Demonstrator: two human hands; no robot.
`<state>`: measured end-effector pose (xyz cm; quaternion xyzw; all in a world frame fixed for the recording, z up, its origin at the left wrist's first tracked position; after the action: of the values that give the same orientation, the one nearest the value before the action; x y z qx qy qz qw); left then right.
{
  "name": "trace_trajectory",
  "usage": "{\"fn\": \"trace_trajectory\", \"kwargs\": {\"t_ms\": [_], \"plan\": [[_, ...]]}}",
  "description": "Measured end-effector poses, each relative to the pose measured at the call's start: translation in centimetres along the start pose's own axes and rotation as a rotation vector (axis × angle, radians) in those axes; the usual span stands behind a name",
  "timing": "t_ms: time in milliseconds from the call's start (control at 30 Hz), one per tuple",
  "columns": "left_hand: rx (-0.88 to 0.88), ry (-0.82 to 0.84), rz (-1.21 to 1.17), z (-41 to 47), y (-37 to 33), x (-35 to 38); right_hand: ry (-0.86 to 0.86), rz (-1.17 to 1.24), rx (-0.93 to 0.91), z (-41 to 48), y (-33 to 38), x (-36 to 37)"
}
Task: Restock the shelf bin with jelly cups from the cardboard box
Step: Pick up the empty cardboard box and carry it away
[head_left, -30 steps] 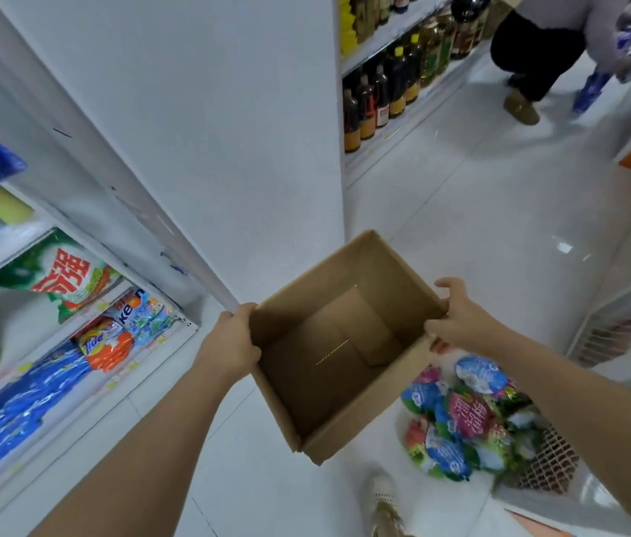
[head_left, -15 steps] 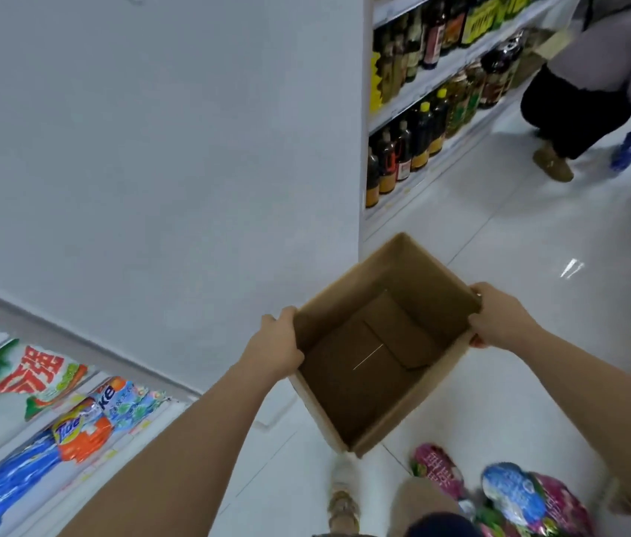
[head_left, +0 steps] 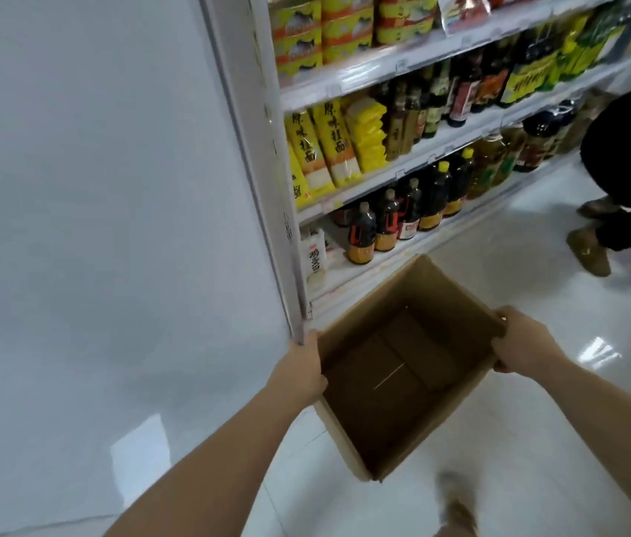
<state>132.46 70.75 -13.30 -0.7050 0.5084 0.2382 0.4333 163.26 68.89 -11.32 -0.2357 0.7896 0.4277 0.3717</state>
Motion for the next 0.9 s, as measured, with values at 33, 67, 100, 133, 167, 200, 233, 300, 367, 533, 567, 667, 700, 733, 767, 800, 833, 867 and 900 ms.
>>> {"fn": "trace_trajectory", "kwargs": {"t_ms": [33,67,100,133,167,200,233,300,367,533,567,667,700,733,767,800,833,867,900], "plan": [[-0.035,-0.015,-0.032,1.7,-1.4,0.6,0.021,-0.021,-0.041,3.1,0.2,-1.2],[-0.078,-0.018,-0.071,3.1,-2.8,1.2,0.048,-0.037,-0.078,6.1,0.2,-2.1],[-0.119,-0.018,-0.115,4.5,-4.0,1.9,0.072,-0.059,-0.114,8.7,0.2,-2.9],[-0.16,-0.016,-0.165,6.0,-5.1,2.6,0.094,-0.089,-0.153,11.3,0.1,-3.4],[-0.207,-0.009,-0.221,7.3,-5.8,3.4,0.121,-0.124,-0.187,13.4,0.1,-3.7],[-0.254,-0.006,-0.277,8.5,-6.4,4.1,0.137,-0.155,-0.221,15.4,0.2,-3.9],[-0.294,-0.015,-0.326,9.7,-6.9,4.8,0.148,-0.176,-0.254,17.3,0.4,-3.8],[-0.378,-0.035,-0.415,11.5,-7.5,6.3,0.158,-0.199,-0.326,20.9,1.1,-2.8],[-0.496,-0.042,-0.525,13.2,-7.5,8.0,0.2,-0.132,-0.328,23.6,2.1,-0.5],[-0.755,-0.068,-0.737,18.2,-6.1,13.0,0.458,0.021,-0.216,28.4,0.3,10.5],[-0.793,-0.069,-0.765,19.4,-5.7,14.4,0.519,-0.006,-0.195,29.3,-0.7,12.8],[-0.938,-0.072,-0.852,22.5,-3.8,19.3,0.655,-0.086,-0.133,31.8,-3.4,19.0],[-0.992,-0.076,-0.877,23.6,-3.1,21.0,0.683,-0.11,-0.14,32.9,-4.1,21.1],[-1.045,-0.089,-0.915,24.6,-2.4,22.8,0.708,-0.147,-0.157,34.0,-4.8,23.1],[-1.096,-0.116,-0.964,25.7,-1.6,24.5,0.725,-0.211,-0.192,35.1,-5.1,25.0],[-1.138,-0.146,-1.01,26.9,-0.7,26.2,0.727,-0.255,-0.238,36.3,-5.4,27.2],[-1.179,-0.173,-1.047,28.0,0.1,28.0,0.732,-0.289,-0.283,37.2,-5.5,29.2],[-1.215,-0.197,-1.071,29.2,1.0,29.7,0.744,-0.315,-0.324,38.0,-5.7,31.3],[-1.237,-0.219,-1.085,30.3,1.8,31.4,0.74,-0.341,-0.369,38.8,-5.9,33.2]]}}
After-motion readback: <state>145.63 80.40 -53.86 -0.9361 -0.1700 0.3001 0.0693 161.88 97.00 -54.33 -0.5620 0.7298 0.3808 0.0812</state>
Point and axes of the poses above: each hand's wrist, its own z-axis towards the middle knuckle, its own x-axis out of the palm, y = z × x, the point moved 4 cm from there along z, towards the middle knuckle, and after that the axes turned 4 degrees about -x, right-handed, at the moved point
